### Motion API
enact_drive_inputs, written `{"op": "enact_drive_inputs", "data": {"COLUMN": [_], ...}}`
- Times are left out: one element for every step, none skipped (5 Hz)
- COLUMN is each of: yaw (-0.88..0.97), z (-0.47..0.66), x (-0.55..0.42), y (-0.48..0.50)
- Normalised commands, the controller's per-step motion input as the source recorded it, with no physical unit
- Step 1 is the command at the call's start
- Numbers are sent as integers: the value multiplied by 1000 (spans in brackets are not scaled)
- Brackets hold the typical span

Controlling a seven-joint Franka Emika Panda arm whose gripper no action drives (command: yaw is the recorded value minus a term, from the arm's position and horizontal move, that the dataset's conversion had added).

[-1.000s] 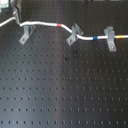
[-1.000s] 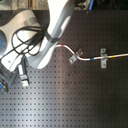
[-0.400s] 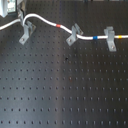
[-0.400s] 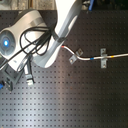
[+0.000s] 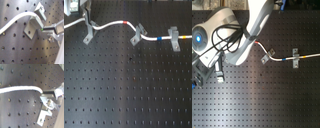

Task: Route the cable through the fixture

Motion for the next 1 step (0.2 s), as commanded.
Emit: {"op": "enact_drive_inputs", "data": {"yaw": [180], "z": [-109], "x": [-59], "y": [-238]}}
